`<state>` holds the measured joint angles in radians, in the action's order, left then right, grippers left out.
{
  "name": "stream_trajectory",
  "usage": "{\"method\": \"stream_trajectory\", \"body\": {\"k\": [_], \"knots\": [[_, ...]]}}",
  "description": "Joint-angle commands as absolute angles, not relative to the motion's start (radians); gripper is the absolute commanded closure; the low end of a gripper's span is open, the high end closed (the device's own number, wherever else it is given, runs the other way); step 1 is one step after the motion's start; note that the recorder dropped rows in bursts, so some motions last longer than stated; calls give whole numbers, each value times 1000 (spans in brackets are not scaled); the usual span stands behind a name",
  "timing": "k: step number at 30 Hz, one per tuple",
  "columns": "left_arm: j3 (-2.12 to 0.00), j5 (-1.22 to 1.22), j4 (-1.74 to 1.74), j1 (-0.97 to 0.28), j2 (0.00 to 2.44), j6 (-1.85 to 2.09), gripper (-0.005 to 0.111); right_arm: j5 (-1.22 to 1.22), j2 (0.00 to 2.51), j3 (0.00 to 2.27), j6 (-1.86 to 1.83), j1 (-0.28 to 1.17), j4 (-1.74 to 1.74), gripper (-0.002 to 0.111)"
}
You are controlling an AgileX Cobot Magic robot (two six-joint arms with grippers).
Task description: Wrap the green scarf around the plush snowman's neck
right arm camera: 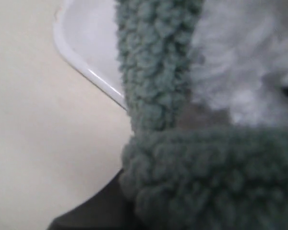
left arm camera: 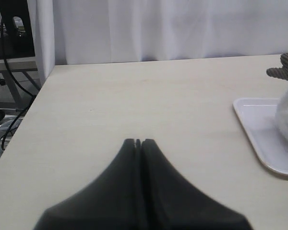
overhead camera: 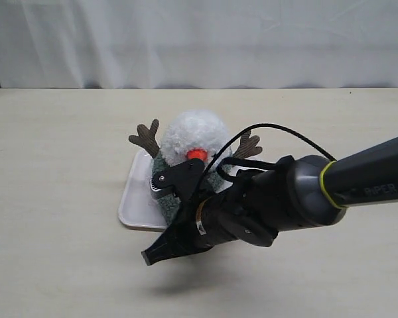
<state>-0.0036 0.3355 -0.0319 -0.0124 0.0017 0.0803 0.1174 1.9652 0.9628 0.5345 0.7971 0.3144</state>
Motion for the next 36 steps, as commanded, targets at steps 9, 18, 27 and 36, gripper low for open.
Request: {"method": "stream_trajectory", "body": {"k": [9, 18, 27, 36], "knots": [[0, 325, -39, -7, 0, 77, 107, 267, 1958, 963, 519, 793, 353, 104], [0, 325, -39, -7, 0, 77, 107, 266, 1937, 965, 516, 793, 353, 104], [0, 323, -37, -7, 0, 77, 107, 382, 1818, 965, 516, 793, 287, 74], [0, 323, -37, -7, 0, 77, 107, 640, 1646, 965, 266, 793, -14, 54]]}}
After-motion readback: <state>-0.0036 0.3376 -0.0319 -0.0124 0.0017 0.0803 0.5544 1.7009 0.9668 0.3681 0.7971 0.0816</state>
